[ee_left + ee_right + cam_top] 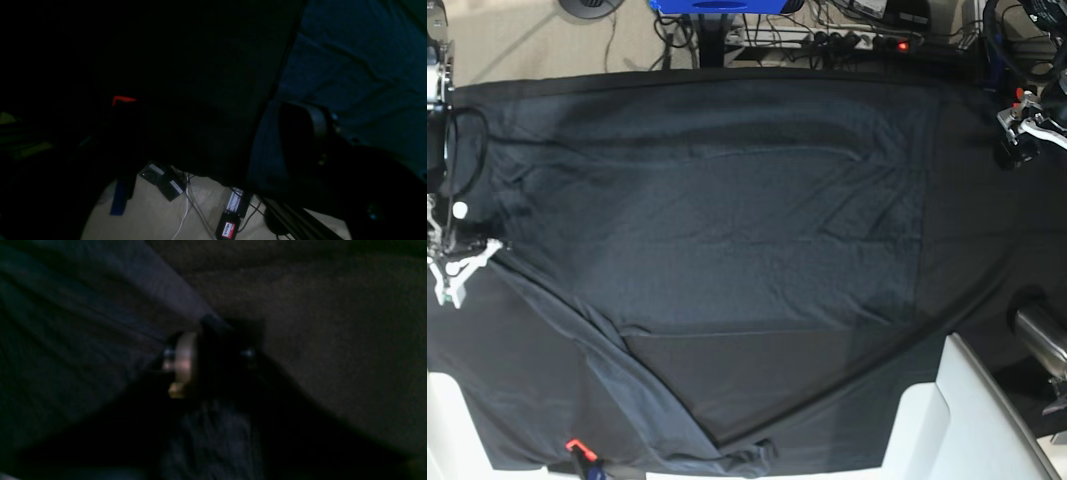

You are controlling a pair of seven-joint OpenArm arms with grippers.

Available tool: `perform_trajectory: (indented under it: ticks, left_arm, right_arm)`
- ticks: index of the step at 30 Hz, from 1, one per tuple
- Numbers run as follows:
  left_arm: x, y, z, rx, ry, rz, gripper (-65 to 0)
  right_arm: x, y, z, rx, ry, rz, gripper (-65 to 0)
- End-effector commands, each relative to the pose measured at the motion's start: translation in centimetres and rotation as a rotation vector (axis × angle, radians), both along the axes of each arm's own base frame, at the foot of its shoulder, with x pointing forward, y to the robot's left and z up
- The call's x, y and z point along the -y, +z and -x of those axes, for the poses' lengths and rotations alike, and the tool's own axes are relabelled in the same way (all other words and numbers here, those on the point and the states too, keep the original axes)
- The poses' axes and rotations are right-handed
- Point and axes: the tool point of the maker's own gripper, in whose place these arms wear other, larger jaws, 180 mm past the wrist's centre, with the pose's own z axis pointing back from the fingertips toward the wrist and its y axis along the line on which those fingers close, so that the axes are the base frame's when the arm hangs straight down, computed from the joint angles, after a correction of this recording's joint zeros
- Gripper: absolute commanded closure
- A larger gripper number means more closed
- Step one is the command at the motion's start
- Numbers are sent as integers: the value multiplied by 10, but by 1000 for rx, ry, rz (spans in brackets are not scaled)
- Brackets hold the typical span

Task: Fold the T-shirt properly
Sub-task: 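Open both grippers and move the right gripper along the shirt's side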

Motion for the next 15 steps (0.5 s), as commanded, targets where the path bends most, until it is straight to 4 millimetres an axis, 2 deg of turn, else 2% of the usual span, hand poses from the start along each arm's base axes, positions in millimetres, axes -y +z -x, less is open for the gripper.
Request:
perform_trajectory:
  ticks: [1, 9, 15]
  left_arm:
    - [-6, 12, -6, 39, -6, -25, -596]
    - [-5, 12, -6, 35, -7, -24, -596]
    - [-6, 11, -5, 30, -7, -25, -596]
  right_arm:
    - [14, 17, -16, 51, -13, 26, -3]
    - [8, 24, -17, 70, 15, 35, -3]
    - [2, 54, -14, 100, 21, 30, -3]
